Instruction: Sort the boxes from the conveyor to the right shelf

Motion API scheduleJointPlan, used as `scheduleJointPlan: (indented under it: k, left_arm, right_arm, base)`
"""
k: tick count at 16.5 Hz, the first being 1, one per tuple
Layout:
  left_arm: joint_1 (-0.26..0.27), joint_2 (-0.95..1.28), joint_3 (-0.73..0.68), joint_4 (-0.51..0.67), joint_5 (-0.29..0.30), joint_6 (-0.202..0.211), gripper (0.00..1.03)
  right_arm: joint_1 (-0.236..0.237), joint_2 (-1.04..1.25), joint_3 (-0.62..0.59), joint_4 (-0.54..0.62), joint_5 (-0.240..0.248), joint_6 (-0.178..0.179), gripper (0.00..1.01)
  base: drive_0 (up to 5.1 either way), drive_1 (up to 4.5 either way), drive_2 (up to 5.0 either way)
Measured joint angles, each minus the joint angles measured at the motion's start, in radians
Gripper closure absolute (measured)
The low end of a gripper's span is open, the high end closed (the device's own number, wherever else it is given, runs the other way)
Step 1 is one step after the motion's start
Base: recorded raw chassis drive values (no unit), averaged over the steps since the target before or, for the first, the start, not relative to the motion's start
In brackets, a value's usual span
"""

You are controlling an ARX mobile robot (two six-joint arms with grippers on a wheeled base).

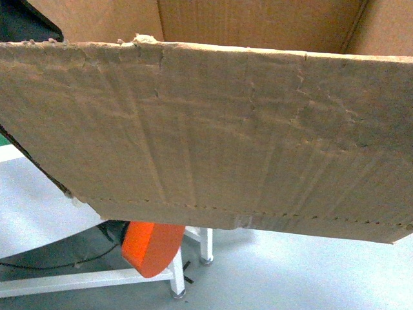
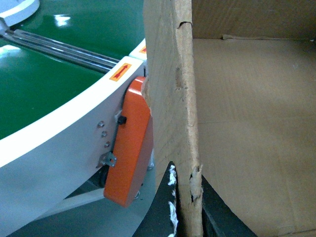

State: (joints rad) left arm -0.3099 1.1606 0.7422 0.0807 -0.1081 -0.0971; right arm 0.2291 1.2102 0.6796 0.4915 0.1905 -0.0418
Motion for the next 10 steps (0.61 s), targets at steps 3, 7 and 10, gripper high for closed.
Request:
scheduleJointPlan:
  k: [3,7,10]
  left_arm:
    - [0.0,0.0,0.0,0.0,0.0,0.0,1.0]
    - [0.0,0.0,0.0,0.0,0.0,0.0,1.01]
    - [0.0,0.0,0.0,0.0,0.0,0.0,1.01]
  right_arm:
    - [0.0,0.0,0.0,0.0,0.0,0.0,0.99]
    - [0.0,0.0,0.0,0.0,0.0,0.0,0.99]
    - [0.0,0.0,0.0,0.0,0.0,0.0,0.99]
  base:
    - [-1.6,-1.55,-1.6]
    - [-1.7,-1.69,-1.7]
    - [-1.6,-1.61,-1.6]
